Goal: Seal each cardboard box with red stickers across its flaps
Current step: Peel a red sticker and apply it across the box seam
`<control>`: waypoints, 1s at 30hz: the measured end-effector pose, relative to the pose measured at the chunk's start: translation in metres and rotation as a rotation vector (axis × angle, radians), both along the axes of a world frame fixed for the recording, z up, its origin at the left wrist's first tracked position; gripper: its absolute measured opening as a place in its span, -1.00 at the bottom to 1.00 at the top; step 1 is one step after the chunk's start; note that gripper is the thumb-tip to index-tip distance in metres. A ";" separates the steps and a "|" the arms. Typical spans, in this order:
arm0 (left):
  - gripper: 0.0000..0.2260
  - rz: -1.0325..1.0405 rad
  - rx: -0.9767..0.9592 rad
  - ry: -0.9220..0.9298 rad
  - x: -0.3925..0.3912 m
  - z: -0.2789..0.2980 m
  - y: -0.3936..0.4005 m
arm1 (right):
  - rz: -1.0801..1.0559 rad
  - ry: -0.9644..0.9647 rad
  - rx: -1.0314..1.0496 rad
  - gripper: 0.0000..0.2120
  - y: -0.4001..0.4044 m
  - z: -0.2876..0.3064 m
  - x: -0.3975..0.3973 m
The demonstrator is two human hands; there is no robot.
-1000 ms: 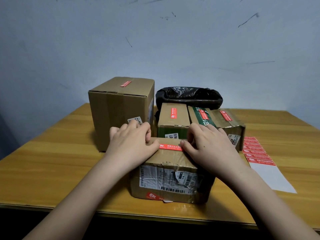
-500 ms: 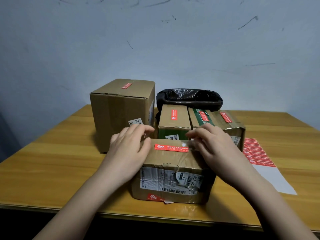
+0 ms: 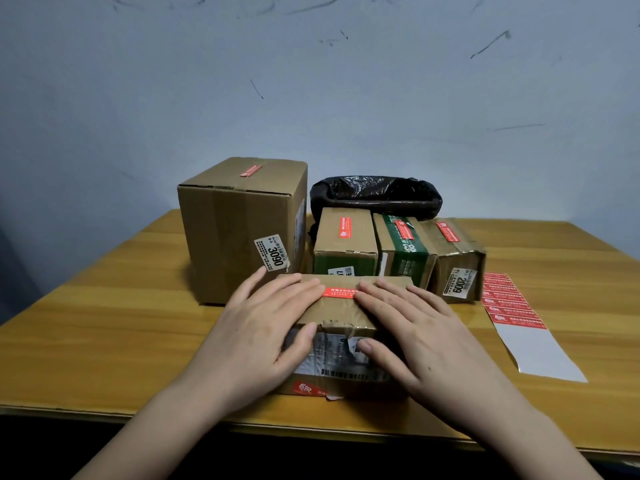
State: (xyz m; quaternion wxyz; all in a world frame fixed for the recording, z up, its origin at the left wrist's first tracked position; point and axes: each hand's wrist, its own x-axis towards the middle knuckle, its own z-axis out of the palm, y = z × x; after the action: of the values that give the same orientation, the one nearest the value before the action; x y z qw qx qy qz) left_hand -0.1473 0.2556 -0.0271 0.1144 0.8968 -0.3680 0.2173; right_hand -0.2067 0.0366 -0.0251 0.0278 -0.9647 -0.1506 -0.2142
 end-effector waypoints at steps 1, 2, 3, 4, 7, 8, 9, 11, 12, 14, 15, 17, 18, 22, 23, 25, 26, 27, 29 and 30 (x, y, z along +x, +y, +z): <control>-0.55 0.004 -0.002 -0.013 0.000 -0.001 0.000 | -0.007 -0.003 0.015 -0.43 0.001 -0.001 0.000; -0.55 0.008 -0.003 -0.026 0.000 -0.001 -0.001 | -0.014 -0.001 0.034 -0.44 0.002 -0.002 -0.001; -0.55 0.011 -0.004 -0.037 0.000 -0.002 -0.001 | -0.018 -0.005 0.055 -0.44 0.002 -0.003 -0.001; -0.55 0.014 -0.006 -0.046 0.001 -0.003 -0.002 | -0.021 -0.008 0.073 -0.44 0.003 -0.003 0.000; -0.55 0.019 -0.015 -0.060 0.001 -0.005 -0.002 | -0.022 -0.035 0.089 -0.41 0.004 -0.004 0.001; -0.55 0.016 -0.017 -0.068 0.002 -0.005 -0.002 | -0.018 -0.045 0.099 -0.40 0.005 -0.005 0.002; -0.55 0.014 -0.016 -0.078 0.002 -0.006 -0.002 | -0.011 -0.054 0.127 -0.38 0.006 -0.005 0.002; -0.56 0.016 -0.026 -0.085 0.001 -0.006 -0.003 | 0.000 -0.065 0.250 -0.35 0.007 -0.007 0.003; -0.56 0.016 -0.043 -0.085 0.000 -0.006 -0.004 | 0.004 -0.069 0.317 -0.36 0.008 -0.007 0.003; -0.53 0.021 -0.060 -0.088 -0.001 -0.005 -0.005 | 0.008 -0.099 0.392 -0.43 0.009 -0.008 0.004; -0.51 0.025 -0.057 -0.087 -0.001 -0.006 -0.005 | 0.009 -0.108 0.414 -0.46 0.008 -0.008 0.006; -0.57 0.028 -0.072 -0.066 -0.001 -0.006 -0.006 | 0.000 -0.101 0.488 -0.53 0.007 -0.008 0.008; -0.60 0.028 -0.091 -0.047 -0.001 -0.006 -0.006 | -0.003 -0.101 0.531 -0.59 0.006 -0.008 0.009; -0.67 0.031 -0.154 -0.020 -0.002 -0.007 -0.005 | -0.032 -0.211 0.492 -0.62 0.001 -0.009 0.010; -0.66 0.030 -0.156 -0.024 -0.002 -0.007 -0.005 | -0.038 -0.231 0.447 -0.60 0.000 -0.009 0.010; -0.64 0.026 -0.161 -0.029 -0.002 -0.008 -0.004 | -0.030 -0.264 0.370 -0.60 0.000 -0.008 0.009; -0.64 0.020 -0.163 -0.030 -0.002 -0.008 -0.004 | -0.023 -0.287 0.334 -0.62 0.000 -0.008 0.008; -0.64 0.014 -0.164 -0.031 -0.001 -0.009 -0.004 | -0.016 -0.308 0.299 -0.64 0.000 -0.008 0.008; -0.64 0.003 -0.162 -0.033 -0.001 -0.010 -0.004 | 0.001 -0.336 0.244 -0.67 0.000 -0.009 0.009; -0.64 0.001 -0.162 -0.036 0.000 -0.010 -0.004 | 0.007 -0.341 0.227 -0.68 -0.002 -0.010 0.010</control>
State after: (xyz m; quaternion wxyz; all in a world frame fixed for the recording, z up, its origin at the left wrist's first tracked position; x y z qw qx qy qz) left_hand -0.1478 0.2511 -0.0370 0.1798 0.8807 -0.3507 0.2627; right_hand -0.1970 0.0351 -0.0347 0.1113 -0.9047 -0.1315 -0.3897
